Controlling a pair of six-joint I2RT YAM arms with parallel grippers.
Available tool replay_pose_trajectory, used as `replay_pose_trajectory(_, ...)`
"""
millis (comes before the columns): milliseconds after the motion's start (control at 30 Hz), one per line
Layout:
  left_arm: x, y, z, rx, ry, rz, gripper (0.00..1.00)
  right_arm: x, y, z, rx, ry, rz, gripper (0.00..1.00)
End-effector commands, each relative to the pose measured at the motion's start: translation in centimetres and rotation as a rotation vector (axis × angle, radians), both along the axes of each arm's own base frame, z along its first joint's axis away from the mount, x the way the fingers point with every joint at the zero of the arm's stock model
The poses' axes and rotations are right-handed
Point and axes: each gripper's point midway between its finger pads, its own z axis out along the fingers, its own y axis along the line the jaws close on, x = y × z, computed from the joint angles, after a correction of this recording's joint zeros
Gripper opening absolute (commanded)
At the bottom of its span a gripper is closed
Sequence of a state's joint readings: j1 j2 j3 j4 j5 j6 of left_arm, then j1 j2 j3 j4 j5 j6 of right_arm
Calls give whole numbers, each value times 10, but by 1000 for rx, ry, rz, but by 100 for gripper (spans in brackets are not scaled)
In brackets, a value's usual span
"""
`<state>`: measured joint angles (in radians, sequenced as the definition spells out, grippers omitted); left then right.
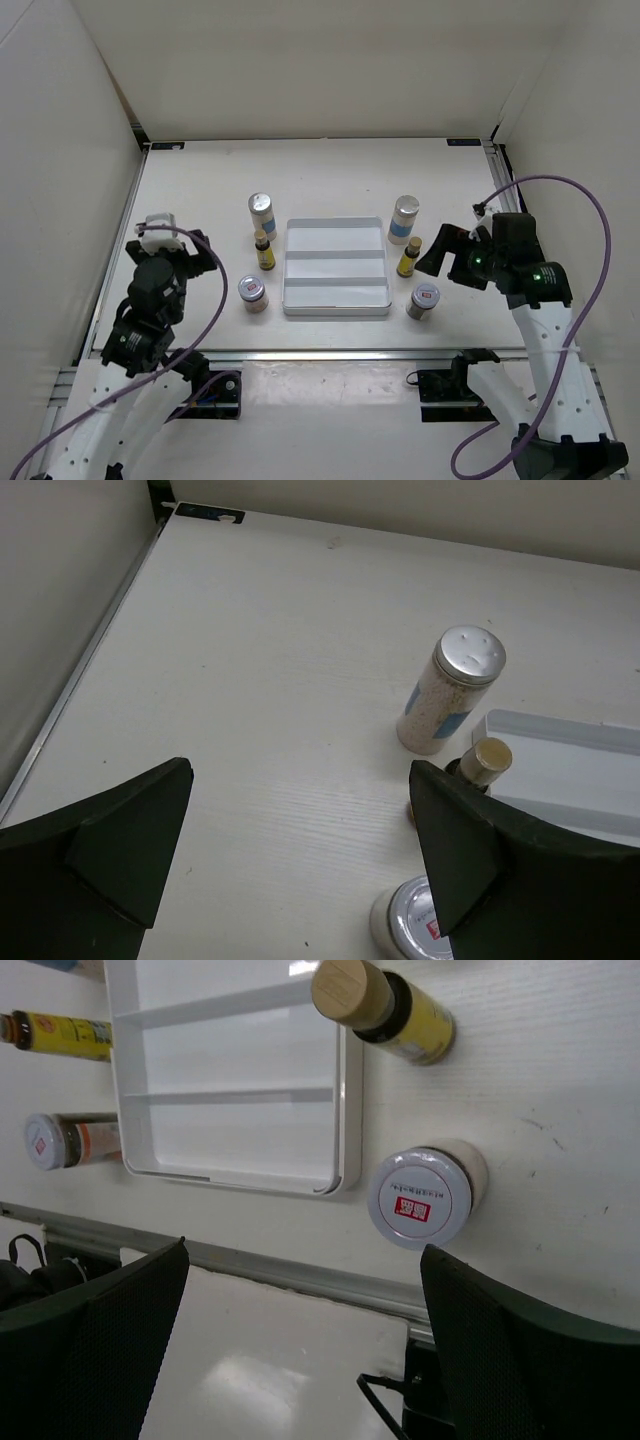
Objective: Organize the condiment bottles
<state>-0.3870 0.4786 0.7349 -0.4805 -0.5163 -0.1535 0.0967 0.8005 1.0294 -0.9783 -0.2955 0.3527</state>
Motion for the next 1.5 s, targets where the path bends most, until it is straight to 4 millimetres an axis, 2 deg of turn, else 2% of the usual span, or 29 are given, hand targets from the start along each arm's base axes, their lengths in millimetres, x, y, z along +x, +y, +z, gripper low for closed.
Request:
replay_pose_trajectory(0,-26,15,-1,-12,-32,33,100,-7,3,-13,26,61,-13,100)
replay_pose_trajectory(67,-28,12,0,-14,-65,4,100,-9,-1,-26,15,71,-62,100)
replay_pose_trajectory(100,-27,22,-3,-5,-66,63,100,-9,-3,-29,16,64,-80,100)
replay_pose_trajectory(167,-24,27,-5,0,-69,106,100,-8,-1,-32,33,53,-102,100)
replay_pose_trajectory(233,-16,22,-16,24,-14,92,100,-9,-14,-37,-9,68,-179,100)
replay_pose_trajectory(333,-8,6,-17,33,20,16,100,-14,-28,-50,-57,115,-273,100)
replay_pose_trajectory(433,-8,6,-17,34,20,16,100,-17,-35,-63,-107,153,-306,100)
replay_pose_trajectory(600,-9,11,-19,29,17,44,100,-20,-23,-88,-125,290,-301,100)
replay_pose_trajectory(633,-8,11,-21,33,25,44,100,-20,-29,-94,-171,297,-324,100)
replay_pose_trajectory(967,-8,11,-21,33,25,44,100,-16,-25,-116,-343,316,-323,100)
replay_pose_trajectory(1167,-8,14,-20,37,24,64,100,-10,-21,-129,-385,328,-315,100)
replay_pose_trajectory(1300,-7,14,-22,37,24,64,100,3,-21,-131,-405,291,-318,100)
replay_pose_trajectory(1333,-7,14,-22,37,24,64,100,5,-20,-136,-410,297,-317,100)
replay_pose_trajectory(1467,-7,14,-22,37,24,64,100,14,-17,-141,-419,290,-300,92)
